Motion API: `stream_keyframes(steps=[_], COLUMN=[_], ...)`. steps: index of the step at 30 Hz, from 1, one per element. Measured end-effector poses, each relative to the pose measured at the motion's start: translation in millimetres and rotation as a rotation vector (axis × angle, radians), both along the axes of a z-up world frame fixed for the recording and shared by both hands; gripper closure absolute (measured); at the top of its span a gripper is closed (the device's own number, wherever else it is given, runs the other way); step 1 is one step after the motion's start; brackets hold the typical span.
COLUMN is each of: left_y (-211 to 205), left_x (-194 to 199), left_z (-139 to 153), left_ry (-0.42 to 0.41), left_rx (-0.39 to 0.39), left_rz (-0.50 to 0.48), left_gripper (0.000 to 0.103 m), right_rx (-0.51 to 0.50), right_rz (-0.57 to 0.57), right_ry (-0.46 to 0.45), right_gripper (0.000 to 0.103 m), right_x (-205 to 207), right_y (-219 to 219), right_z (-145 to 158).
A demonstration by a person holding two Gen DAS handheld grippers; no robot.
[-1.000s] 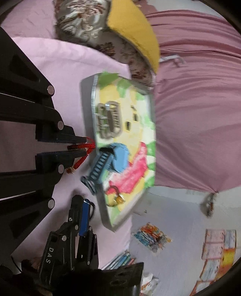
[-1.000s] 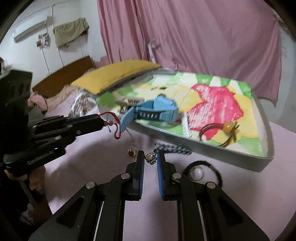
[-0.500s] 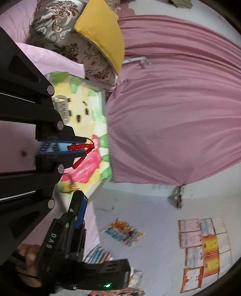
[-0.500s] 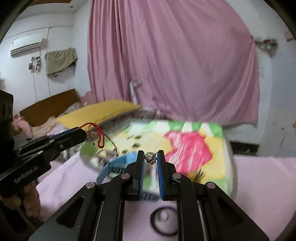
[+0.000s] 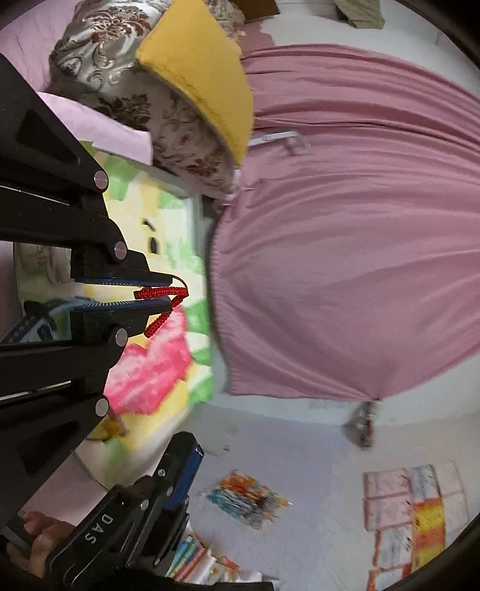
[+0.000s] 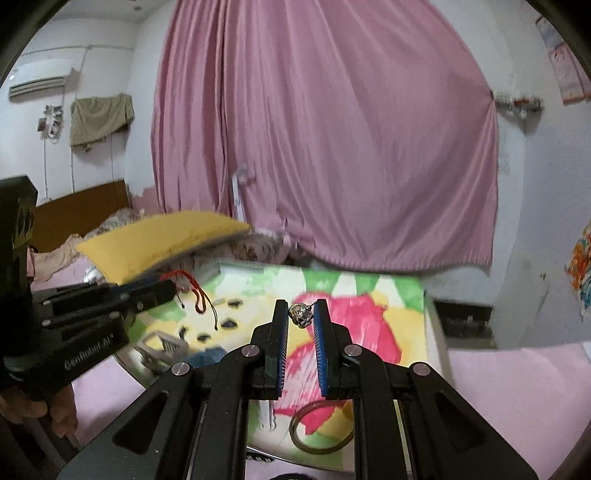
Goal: Organize jewelry
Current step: 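Carry the red bracelet and gold earring into the tray and open both tools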
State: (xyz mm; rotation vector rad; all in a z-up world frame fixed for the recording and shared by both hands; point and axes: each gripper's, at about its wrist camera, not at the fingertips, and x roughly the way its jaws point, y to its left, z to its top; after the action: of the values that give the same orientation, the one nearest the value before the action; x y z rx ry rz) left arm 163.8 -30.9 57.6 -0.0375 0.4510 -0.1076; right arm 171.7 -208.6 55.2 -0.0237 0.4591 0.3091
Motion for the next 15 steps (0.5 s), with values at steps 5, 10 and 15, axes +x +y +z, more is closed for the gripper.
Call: stream_keyframes(steps=[5,10,15], left_y=[4,9,8], left_x=[19,29,35], left_z=[-17,-31,-37], left_ry=[0.122,0.214,0.260], left_rx=[-0.014,-0.044,-0.039], left_rz=[-0.002,-0.011,-0.005], left_gripper=[0.096,0.096,0.096], right_rx=[0.008,-0.004,-0.027], right_rz=[0.002,0.020,0.040], right_ry=[0.173,0.282,0.363], right_gripper=[0.091,0.091,0.091], right_x=[22,34,41], right_y=[-1,0,6], right_z=[-27,-46,-56])
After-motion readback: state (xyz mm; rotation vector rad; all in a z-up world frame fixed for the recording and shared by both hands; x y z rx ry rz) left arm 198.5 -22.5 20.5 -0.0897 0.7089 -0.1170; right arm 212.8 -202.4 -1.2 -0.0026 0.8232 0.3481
